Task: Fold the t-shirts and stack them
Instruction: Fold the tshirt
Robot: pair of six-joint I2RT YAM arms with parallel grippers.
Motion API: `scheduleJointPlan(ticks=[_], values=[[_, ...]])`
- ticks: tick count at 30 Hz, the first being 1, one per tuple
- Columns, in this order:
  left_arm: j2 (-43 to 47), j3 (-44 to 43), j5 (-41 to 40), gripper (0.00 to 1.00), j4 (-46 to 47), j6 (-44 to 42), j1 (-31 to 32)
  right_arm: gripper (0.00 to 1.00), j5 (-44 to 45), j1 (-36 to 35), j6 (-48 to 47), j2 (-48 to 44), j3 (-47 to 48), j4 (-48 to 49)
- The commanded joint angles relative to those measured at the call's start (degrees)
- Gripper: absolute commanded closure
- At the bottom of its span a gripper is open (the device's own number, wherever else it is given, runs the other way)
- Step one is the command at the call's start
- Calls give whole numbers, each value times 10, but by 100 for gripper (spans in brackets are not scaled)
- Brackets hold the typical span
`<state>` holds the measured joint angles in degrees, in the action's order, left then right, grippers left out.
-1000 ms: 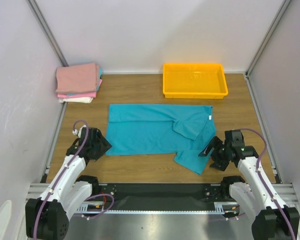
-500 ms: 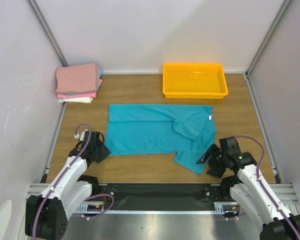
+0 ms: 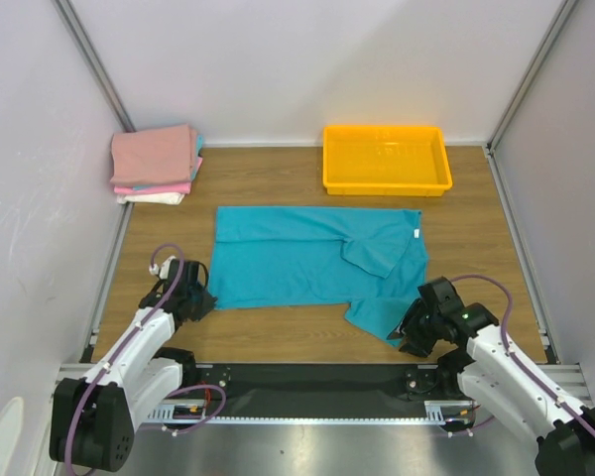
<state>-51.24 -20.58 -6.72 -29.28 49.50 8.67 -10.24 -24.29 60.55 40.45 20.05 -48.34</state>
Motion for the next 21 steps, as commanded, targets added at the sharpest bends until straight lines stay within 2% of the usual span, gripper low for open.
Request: scheduleJointPlan(ticks=[1, 8, 14, 21], values=[[0, 0, -25, 100, 9, -4, 4, 52, 14, -13, 30, 0, -5, 22], [-4, -2, -33, 100, 18, -6, 4, 74, 16, -23, 33, 10, -4, 38], [-8, -13, -43, 100, 7, -8, 4, 100, 8, -24, 32, 13, 23, 43], [-18, -49, -69, 100, -10, -22, 4, 100, 11, -24, 26, 21, 101, 8]])
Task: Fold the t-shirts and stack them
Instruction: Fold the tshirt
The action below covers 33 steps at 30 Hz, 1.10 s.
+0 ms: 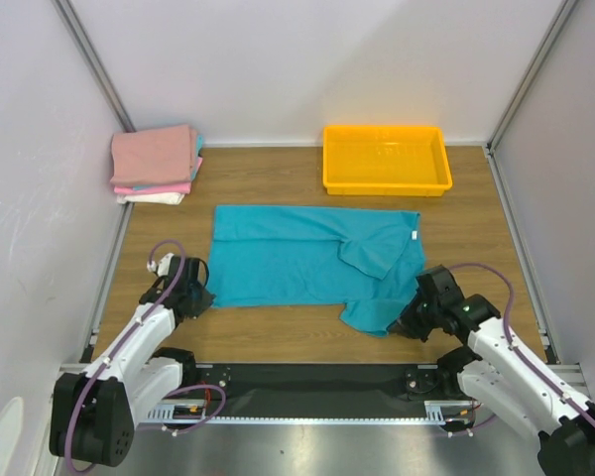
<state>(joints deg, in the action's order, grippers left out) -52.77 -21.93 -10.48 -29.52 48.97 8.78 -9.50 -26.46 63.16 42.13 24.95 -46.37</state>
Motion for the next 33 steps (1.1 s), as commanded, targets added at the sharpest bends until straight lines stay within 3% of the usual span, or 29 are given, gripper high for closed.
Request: scheduleJointPlan(ticks=[1, 11, 19, 33], values=[[-7, -41, -35, 100, -10, -19, 3, 100, 7, -3, -7, 7, 60, -17], [-39, -99, -71, 100, -3, -23, 3, 100, 55, 14, -80, 116, 200, -4], [-87, -153, -105, 100, 2, -2, 3, 100, -3, 140, -180, 224, 287, 62], [-190, -229, -138, 100, 46, 26, 3, 100, -46, 192, -230, 348, 344, 154]])
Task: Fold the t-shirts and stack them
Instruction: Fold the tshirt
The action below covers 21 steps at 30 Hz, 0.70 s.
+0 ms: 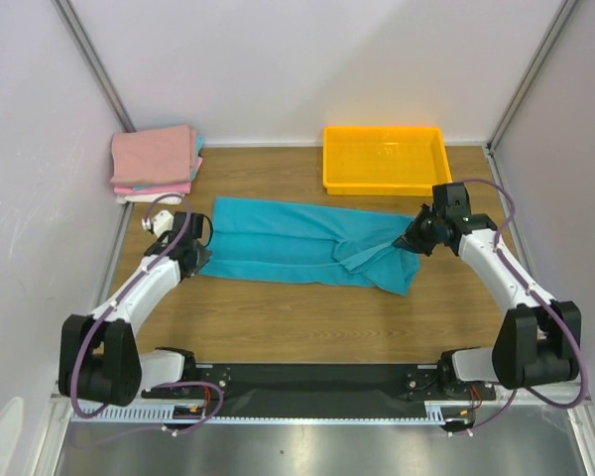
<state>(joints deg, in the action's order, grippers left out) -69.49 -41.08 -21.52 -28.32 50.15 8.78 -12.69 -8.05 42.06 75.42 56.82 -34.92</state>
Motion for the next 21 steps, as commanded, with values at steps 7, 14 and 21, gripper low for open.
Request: scheduleJointPlan(ticks=[7, 14, 21], values=[[-98, -102, -55, 100, 63, -8, 12, 100, -22, 17, -34, 70, 40, 71], [-158, -148, -69, 100, 72, -5, 18, 100, -34, 29, -65, 138, 96, 80], [-204, -188, -81, 100, 75, -5, 19, 100, -36, 31, -89, 209, 158, 78]])
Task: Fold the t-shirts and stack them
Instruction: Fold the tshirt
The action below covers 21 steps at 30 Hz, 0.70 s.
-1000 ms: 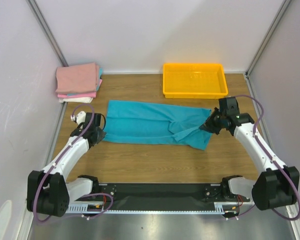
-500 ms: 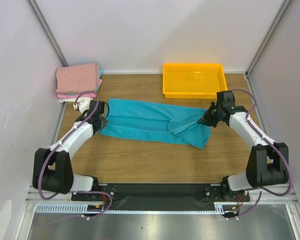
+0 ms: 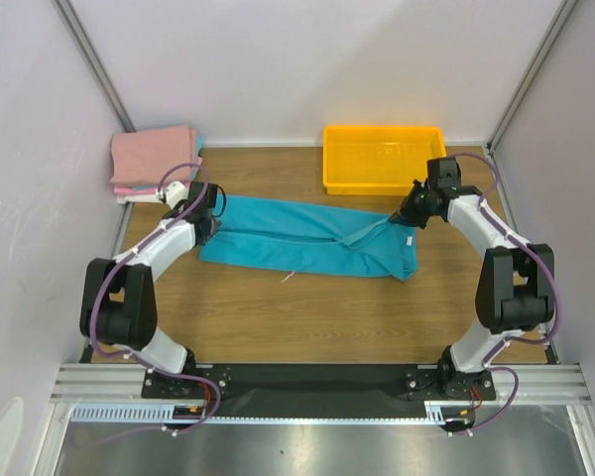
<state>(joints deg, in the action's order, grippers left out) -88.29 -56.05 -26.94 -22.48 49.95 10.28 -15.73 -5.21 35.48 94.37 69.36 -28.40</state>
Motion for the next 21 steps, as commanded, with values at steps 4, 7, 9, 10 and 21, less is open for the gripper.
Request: scheduleJointPlan(ticks=[4, 7, 9, 10, 21], values=[[-42, -59, -30, 100, 14, -4, 4, 100, -6, 6, -31, 47, 46, 9], [-62, -74, -35, 100, 17, -8, 4, 100, -5, 10, -36, 57, 47, 8], [-78, -84, -40, 100, 17, -8, 4, 100, -4, 14, -38, 66, 47, 15], [-82, -84, -41, 100, 15, -8, 4, 100, -4, 15, -38, 66, 49, 16], [-128, -118, -47, 100, 7, -3, 3, 100, 6, 23, -45, 86, 73, 20]])
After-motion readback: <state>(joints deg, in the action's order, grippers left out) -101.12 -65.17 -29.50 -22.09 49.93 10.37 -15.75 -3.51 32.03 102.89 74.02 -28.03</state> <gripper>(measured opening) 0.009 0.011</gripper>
